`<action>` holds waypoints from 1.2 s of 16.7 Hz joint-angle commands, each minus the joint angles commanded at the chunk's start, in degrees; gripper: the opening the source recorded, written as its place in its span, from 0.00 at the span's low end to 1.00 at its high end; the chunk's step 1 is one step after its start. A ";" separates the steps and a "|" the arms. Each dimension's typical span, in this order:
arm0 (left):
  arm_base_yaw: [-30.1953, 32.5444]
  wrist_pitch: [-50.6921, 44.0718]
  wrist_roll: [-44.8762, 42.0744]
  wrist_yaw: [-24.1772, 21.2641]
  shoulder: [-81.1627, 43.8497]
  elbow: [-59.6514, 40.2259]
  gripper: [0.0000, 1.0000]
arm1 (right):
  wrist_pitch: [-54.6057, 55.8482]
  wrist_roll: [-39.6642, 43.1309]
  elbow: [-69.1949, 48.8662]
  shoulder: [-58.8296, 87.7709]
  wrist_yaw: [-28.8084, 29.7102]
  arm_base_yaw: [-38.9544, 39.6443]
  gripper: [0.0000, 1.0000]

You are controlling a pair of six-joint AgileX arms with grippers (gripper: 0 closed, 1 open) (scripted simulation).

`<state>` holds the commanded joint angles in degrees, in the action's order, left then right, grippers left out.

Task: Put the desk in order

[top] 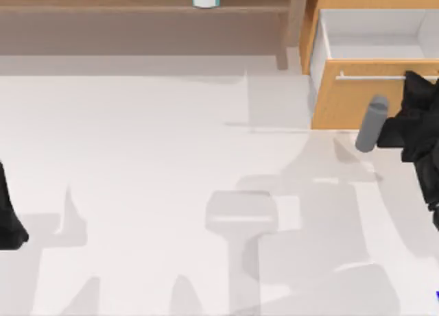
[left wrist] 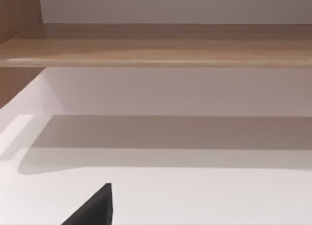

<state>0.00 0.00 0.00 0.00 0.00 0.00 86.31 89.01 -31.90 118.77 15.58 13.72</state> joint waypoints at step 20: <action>0.00 0.00 0.00 0.00 0.00 0.00 1.00 | -9.11 -0.21 -14.81 5.78 -2.35 -2.55 0.00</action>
<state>0.00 0.00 0.00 0.00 0.00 0.00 77.20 88.80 -46.71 124.55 13.23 11.17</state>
